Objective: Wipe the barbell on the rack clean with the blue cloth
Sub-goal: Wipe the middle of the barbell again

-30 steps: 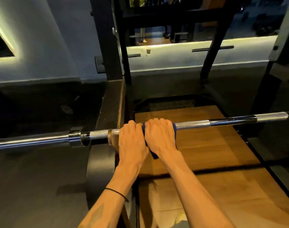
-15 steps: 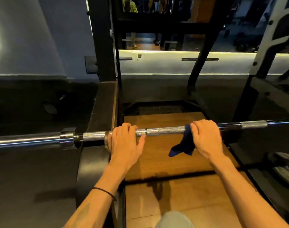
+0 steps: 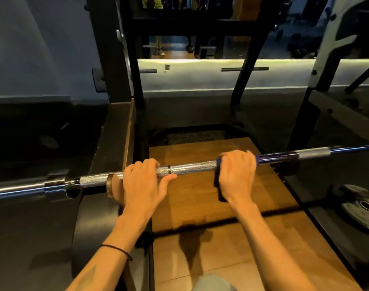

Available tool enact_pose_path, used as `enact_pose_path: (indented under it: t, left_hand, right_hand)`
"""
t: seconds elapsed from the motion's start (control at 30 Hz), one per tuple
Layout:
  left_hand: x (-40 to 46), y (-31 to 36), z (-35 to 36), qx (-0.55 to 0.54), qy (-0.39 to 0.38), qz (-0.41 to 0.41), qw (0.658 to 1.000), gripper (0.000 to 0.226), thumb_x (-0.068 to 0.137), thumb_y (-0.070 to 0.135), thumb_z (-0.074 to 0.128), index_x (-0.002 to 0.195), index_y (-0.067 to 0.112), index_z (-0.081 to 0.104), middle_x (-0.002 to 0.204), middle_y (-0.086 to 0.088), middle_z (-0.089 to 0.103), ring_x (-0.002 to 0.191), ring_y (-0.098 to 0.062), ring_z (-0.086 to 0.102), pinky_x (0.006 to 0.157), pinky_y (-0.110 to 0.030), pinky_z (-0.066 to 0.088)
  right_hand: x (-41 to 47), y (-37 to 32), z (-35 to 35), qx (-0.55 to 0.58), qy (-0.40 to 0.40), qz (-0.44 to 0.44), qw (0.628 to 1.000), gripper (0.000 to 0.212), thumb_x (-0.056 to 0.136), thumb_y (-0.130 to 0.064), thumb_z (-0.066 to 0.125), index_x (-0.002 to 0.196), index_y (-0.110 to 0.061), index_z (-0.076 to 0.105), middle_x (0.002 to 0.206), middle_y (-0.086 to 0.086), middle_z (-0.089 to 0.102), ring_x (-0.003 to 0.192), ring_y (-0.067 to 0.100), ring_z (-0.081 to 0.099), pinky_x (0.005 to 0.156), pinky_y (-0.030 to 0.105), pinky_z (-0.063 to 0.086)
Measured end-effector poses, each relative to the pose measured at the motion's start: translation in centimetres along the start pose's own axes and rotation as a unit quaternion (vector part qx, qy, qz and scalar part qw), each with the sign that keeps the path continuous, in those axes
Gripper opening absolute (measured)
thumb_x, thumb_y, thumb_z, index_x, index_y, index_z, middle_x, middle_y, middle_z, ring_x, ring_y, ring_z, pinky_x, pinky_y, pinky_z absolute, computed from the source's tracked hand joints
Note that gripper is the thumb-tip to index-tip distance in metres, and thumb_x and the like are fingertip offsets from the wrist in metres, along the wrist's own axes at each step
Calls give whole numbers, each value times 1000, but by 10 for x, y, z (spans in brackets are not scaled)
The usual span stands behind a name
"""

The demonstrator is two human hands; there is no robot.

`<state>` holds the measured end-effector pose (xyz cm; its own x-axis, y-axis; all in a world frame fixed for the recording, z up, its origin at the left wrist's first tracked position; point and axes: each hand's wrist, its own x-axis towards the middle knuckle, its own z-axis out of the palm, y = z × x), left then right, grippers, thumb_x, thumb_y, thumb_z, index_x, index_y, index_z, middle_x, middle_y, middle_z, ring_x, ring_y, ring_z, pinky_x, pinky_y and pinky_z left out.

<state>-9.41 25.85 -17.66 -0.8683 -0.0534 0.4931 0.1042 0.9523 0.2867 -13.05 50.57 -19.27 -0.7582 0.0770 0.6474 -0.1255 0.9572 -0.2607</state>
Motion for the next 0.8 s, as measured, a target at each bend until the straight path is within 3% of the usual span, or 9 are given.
enact_pose_path:
  t: [0.07, 0.13, 0.27, 0.37, 0.5, 0.63, 0.73, 0.8]
  left_hand:
    - [-3, -2, 2, -3, 9, 21, 1000, 55, 86, 70, 54, 108, 21, 65, 88, 6, 63, 81, -15, 56, 85, -34, 37]
    - [-5, -5, 3, 7, 15, 42, 999, 58, 90, 69, 51, 117, 19, 65, 90, 5, 63, 81, -16, 57, 84, -35, 39]
    - [-6, -5, 3, 12, 31, 54, 998, 56, 89, 68, 44, 102, 19, 67, 81, 4, 58, 75, -18, 54, 78, -37, 38]
    - [-6, -1, 4, 8, 41, 54, 998, 53, 88, 66, 44, 98, 20, 66, 80, 5, 56, 76, -19, 53, 78, -36, 34]
    - [-6, 2, 7, 30, 45, 45, 998, 54, 86, 66, 45, 97, 18, 67, 78, 2, 55, 74, -25, 54, 75, -40, 33]
    - [-7, 6, 7, 34, 49, 37, 998, 52, 86, 64, 45, 98, 17, 65, 80, 2, 54, 76, -23, 52, 77, -39, 32]
    - [-7, 7, 6, 33, 50, 38, 997, 52, 87, 63, 44, 99, 16, 65, 81, 1, 54, 76, -22, 51, 76, -37, 31]
    - [-7, 7, 6, 33, 40, 38, 998, 52, 88, 63, 43, 100, 17, 64, 82, 2, 53, 77, -21, 50, 77, -36, 31]
  right_hand:
    - [-9, -26, 2, 38, -16, -37, 998, 27, 101, -25, 39, 93, -19, 64, 91, -4, 59, 92, 19, 51, 100, 44, 38]
    - [-5, -18, 1, 69, -19, -66, 995, 24, 102, -27, 44, 93, -18, 65, 90, -4, 60, 89, 19, 52, 92, 41, 40]
    - [16, 49, -12, 29, -19, -28, 999, 30, 100, -29, 46, 75, -19, 59, 77, -2, 54, 77, 22, 50, 82, 41, 38]
    - [32, 117, -30, -38, -8, 53, 998, 35, 100, -27, 39, 69, -19, 53, 74, -1, 53, 79, 24, 50, 93, 47, 38]
    - [36, 167, -29, -77, 20, 79, 994, 35, 103, -25, 35, 81, -15, 61, 83, 5, 58, 90, 29, 52, 101, 50, 35]
    - [30, 126, -18, -92, 63, 113, 987, 33, 100, -21, 36, 81, -12, 61, 82, 10, 57, 87, 32, 50, 100, 50, 34]
    - [13, 49, -6, -34, 72, 45, 996, 28, 98, -18, 43, 72, -15, 52, 74, 7, 49, 73, 31, 46, 81, 48, 34]
    - [-4, -15, 2, 30, 34, 8, 999, 27, 101, -22, 42, 77, -17, 55, 79, 4, 53, 78, 29, 47, 86, 48, 37]
